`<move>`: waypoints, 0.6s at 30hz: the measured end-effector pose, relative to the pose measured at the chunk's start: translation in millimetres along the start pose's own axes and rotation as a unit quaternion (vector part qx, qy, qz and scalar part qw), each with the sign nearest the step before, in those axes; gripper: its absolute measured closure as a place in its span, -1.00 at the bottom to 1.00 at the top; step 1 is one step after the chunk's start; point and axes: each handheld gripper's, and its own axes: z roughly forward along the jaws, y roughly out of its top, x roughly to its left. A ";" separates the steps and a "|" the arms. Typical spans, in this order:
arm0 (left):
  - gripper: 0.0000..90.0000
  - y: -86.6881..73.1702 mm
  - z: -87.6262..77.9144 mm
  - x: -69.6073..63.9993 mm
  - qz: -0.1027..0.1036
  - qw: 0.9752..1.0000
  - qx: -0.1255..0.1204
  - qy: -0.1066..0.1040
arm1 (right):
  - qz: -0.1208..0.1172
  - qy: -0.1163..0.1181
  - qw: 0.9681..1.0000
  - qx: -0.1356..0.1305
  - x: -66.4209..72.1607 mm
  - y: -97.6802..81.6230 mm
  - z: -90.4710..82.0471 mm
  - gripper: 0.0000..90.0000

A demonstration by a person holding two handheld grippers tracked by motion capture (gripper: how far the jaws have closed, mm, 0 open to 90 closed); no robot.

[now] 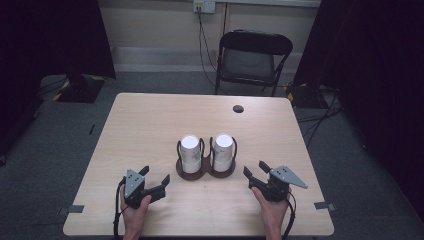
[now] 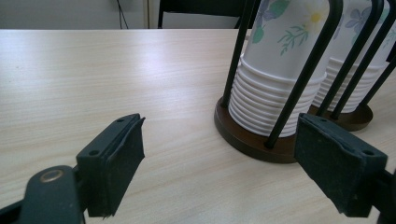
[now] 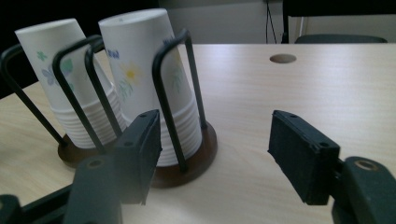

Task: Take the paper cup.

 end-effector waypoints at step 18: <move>-0.62 -0.2 -0.5 -0.2 0.003 1.000 -0.001 -0.001 | -0.050 0.053 0.997 -0.013 17.3 36.8 16.9 -0.25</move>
